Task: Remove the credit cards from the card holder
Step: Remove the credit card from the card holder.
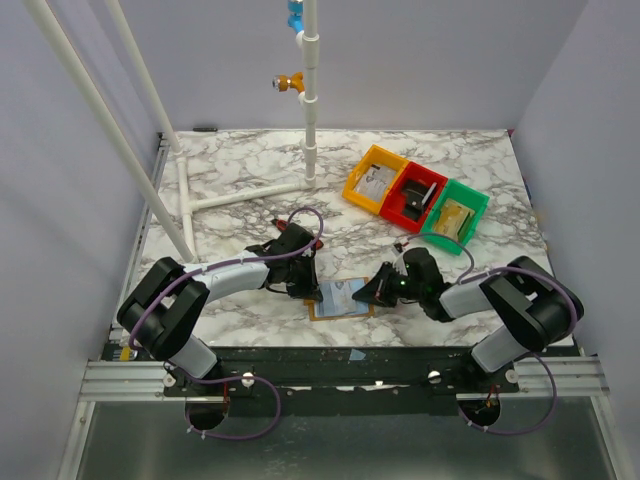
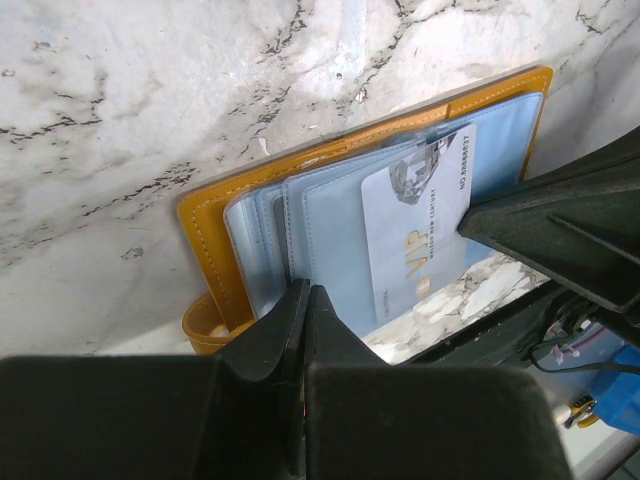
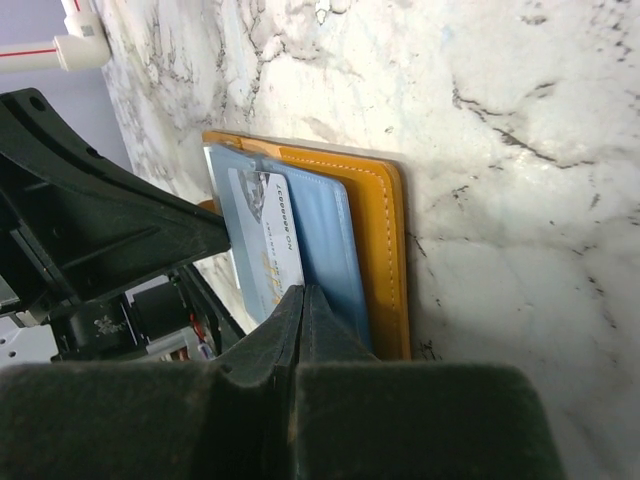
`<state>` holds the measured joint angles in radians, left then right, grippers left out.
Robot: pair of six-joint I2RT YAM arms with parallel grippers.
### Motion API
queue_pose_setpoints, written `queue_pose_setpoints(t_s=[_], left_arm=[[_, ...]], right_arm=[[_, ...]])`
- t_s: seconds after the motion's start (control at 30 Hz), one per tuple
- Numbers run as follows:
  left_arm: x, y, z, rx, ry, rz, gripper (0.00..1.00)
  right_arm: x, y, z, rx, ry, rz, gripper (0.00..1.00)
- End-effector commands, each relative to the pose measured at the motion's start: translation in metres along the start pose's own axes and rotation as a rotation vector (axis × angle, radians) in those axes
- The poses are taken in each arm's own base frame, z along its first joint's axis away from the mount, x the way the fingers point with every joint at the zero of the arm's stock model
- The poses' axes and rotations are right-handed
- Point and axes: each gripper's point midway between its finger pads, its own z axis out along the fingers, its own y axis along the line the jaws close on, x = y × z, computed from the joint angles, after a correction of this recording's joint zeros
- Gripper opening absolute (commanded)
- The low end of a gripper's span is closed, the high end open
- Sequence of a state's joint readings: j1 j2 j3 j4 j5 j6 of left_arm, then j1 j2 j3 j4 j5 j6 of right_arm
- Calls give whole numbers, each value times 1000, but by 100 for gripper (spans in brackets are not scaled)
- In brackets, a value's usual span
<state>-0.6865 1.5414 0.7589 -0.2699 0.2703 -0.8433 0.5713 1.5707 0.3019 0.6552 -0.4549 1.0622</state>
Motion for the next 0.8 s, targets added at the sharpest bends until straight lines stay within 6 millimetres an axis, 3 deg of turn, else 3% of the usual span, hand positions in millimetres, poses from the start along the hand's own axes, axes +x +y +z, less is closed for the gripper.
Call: queue_pose_setpoints(t_s=[0.0,0.77], left_arm=[[8,36,4,-132,15,-5,0],[3,31,-2,-131,-1,10,0]], right_arm=[[-3,-17,-5,65,-30,-6,1],[-5,-23,-19,90,-53,-7,1]])
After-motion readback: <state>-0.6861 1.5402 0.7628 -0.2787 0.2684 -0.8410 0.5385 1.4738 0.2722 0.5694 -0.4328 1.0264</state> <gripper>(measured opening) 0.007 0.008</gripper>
